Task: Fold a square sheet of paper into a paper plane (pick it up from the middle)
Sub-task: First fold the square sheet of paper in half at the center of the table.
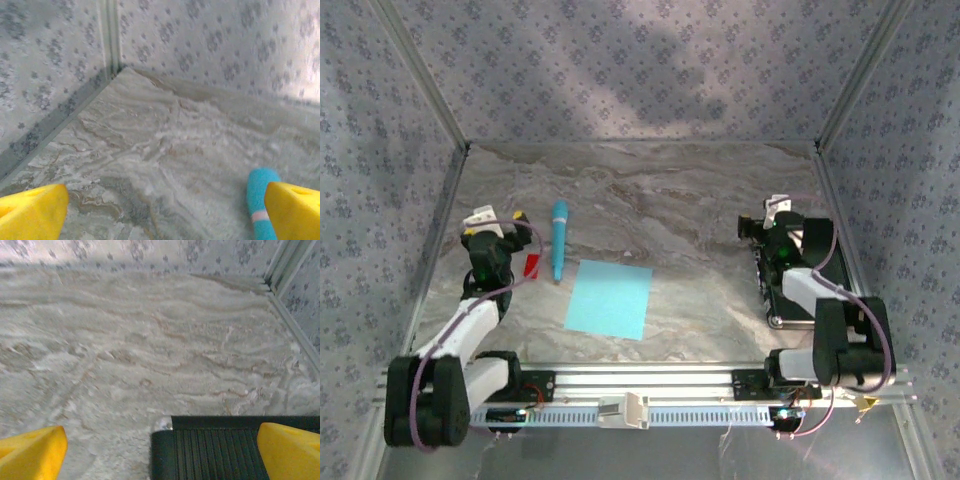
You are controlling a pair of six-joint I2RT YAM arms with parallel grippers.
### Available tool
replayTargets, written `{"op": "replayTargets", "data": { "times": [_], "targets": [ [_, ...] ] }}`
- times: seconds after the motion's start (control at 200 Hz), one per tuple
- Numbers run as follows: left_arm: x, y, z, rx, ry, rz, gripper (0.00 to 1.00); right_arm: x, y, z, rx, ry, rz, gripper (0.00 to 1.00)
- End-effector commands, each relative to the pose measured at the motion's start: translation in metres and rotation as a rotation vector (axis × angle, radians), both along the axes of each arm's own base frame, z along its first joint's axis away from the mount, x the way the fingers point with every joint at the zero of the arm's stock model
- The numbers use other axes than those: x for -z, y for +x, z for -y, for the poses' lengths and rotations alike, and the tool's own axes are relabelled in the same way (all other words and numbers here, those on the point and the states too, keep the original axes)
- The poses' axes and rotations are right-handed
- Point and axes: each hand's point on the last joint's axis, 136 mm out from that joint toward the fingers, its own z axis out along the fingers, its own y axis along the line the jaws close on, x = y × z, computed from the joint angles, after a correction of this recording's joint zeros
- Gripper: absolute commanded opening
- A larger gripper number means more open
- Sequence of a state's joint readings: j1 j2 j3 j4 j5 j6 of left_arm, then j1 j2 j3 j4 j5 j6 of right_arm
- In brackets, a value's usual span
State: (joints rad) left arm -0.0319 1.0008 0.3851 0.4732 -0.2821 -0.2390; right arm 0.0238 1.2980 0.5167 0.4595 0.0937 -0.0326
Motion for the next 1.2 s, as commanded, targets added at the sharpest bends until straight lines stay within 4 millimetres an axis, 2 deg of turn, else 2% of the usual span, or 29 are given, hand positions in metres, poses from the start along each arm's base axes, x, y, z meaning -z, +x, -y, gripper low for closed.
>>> {"op": "replayTargets", "data": {
  "times": [0.0,0.075,0.11,0.185,0.285,0.345,0.5,0.655,0.76,0.949,1.084,1.194],
  "targets": [
    [-0.002,-0.015,-0.005,-0.078,-0.189,-0.045,1.00,-0.023,-0.010,-0.001,0.058,0.105,-0.044,0.99],
    [-0.012,-0.018,0.011,-0.005,-0.297,-0.017,1.00,-0.036,-0.018,-0.010,0.065,0.225,-0.109,0.99],
    [-0.010,-0.023,0.016,0.000,-0.369,-0.029,1.00,-0.042,-0.022,-0.011,0.098,0.289,-0.126,0.99],
    [-0.004,-0.030,0.026,0.029,-0.500,-0.036,1.00,-0.040,-0.032,-0.009,0.182,0.422,-0.197,0.99],
    [-0.008,-0.024,0.069,0.248,-0.616,-0.068,1.00,-0.041,-0.042,-0.037,0.065,0.559,-0.298,0.99],
    [-0.002,-0.024,0.094,0.335,-0.646,-0.165,1.00,-0.042,-0.048,-0.061,-0.035,0.630,-0.305,0.99],
    [0.015,-0.036,0.148,0.496,-0.545,-0.390,1.00,-0.043,-0.066,-0.104,-0.191,0.714,-0.272,0.99],
    [0.028,-0.060,0.198,0.641,-0.457,-0.486,1.00,-0.030,-0.081,-0.128,-0.238,0.704,-0.320,0.99],
    [0.041,-0.077,0.225,0.732,-0.380,-0.587,1.00,-0.020,-0.090,-0.137,-0.244,0.673,-0.356,0.99],
    [0.072,-0.102,0.260,0.817,-0.210,-0.739,1.00,-0.009,-0.100,-0.148,-0.227,0.711,-0.386,0.99],
    [0.094,-0.103,0.265,0.801,-0.157,-0.822,1.00,-0.003,-0.107,-0.156,-0.217,0.764,-0.430,0.99],
    [0.105,-0.105,0.275,0.790,-0.161,-0.891,1.00,0.008,-0.114,-0.150,-0.156,0.763,-0.445,0.99]
  ]
}}
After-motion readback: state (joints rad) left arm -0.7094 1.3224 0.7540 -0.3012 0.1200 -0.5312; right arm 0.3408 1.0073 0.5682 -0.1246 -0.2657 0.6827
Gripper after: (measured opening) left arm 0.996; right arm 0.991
